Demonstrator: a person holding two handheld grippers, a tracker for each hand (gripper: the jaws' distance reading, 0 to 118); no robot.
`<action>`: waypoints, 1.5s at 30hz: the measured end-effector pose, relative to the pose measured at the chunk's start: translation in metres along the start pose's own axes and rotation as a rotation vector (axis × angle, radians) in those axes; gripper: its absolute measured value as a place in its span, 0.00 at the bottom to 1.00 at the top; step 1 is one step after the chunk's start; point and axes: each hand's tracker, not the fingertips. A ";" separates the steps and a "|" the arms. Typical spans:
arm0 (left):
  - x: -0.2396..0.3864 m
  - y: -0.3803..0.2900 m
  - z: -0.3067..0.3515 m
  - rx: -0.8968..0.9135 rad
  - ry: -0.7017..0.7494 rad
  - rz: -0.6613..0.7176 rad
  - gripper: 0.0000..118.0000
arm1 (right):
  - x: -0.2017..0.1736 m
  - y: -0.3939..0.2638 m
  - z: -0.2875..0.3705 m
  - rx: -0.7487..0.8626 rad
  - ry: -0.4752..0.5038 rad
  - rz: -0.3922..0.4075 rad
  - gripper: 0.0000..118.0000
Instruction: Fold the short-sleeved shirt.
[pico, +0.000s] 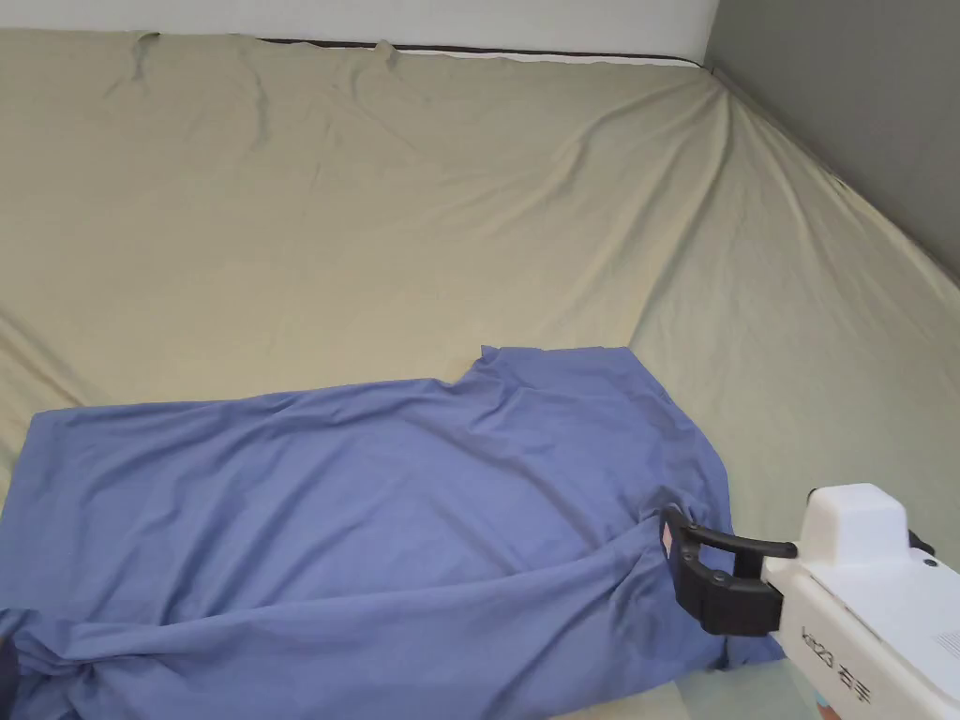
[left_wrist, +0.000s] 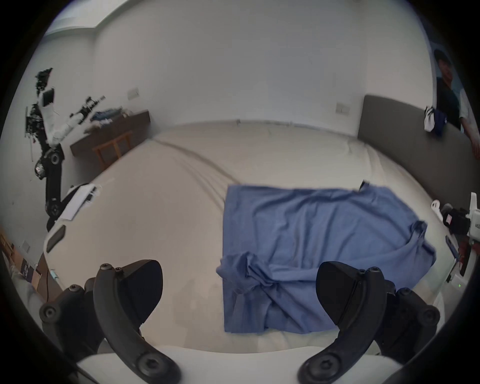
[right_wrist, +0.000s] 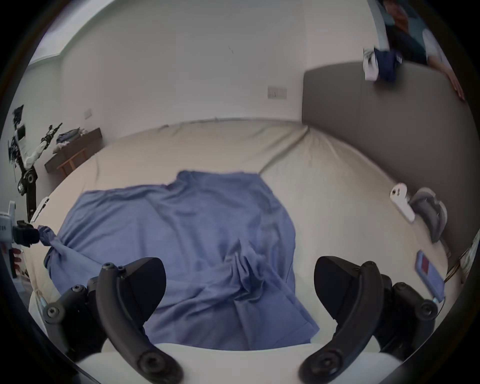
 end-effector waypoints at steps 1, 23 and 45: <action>0.001 0.004 0.013 0.024 0.005 0.010 0.97 | 0.000 0.010 0.014 0.021 0.007 -0.001 0.98; 0.020 -0.044 0.067 0.022 0.016 -0.065 0.00 | -0.016 0.009 0.112 0.103 -0.064 -0.064 0.00; 0.009 -0.079 -0.079 -0.285 -0.007 -0.038 0.94 | -0.033 0.015 0.109 0.071 -0.039 -0.059 0.00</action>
